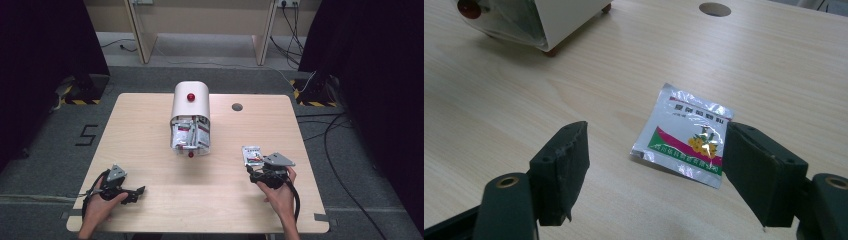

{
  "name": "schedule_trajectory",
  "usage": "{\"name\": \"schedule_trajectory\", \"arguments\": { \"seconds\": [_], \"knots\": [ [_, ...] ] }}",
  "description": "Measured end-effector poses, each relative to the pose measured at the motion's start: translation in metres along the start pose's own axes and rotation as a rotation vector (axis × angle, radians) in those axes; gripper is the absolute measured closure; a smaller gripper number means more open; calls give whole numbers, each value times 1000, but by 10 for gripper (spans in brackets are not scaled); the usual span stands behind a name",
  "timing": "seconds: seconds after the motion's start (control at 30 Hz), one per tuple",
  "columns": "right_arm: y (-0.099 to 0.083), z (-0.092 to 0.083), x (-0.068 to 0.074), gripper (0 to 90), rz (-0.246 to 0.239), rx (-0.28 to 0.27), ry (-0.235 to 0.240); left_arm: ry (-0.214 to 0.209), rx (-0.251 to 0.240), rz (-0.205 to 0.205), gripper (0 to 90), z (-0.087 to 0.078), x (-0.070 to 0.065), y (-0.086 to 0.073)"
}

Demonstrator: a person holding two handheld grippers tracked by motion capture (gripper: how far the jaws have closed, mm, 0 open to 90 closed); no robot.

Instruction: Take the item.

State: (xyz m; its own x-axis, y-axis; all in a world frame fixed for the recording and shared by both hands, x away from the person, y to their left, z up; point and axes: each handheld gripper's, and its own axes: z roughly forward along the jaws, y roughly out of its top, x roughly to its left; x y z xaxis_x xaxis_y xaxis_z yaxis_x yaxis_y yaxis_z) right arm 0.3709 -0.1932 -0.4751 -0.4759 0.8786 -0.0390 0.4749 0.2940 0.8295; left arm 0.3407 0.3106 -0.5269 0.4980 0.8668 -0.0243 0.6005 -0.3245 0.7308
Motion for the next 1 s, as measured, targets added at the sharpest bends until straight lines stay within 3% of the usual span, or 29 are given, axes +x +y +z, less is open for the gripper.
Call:
{"name": "schedule_trajectory", "arguments": {
  "seconds": [0.63, 1.0],
  "knots": [
    [-13, -7, 7, 217, -14, -54, 9, -1, -1, 0, 0, 0, 0, 0],
    [-24, -12, 11, 223, -27, -50, 11, 1, 1, 1, 0, 0, 0, 0]
  ]
}}
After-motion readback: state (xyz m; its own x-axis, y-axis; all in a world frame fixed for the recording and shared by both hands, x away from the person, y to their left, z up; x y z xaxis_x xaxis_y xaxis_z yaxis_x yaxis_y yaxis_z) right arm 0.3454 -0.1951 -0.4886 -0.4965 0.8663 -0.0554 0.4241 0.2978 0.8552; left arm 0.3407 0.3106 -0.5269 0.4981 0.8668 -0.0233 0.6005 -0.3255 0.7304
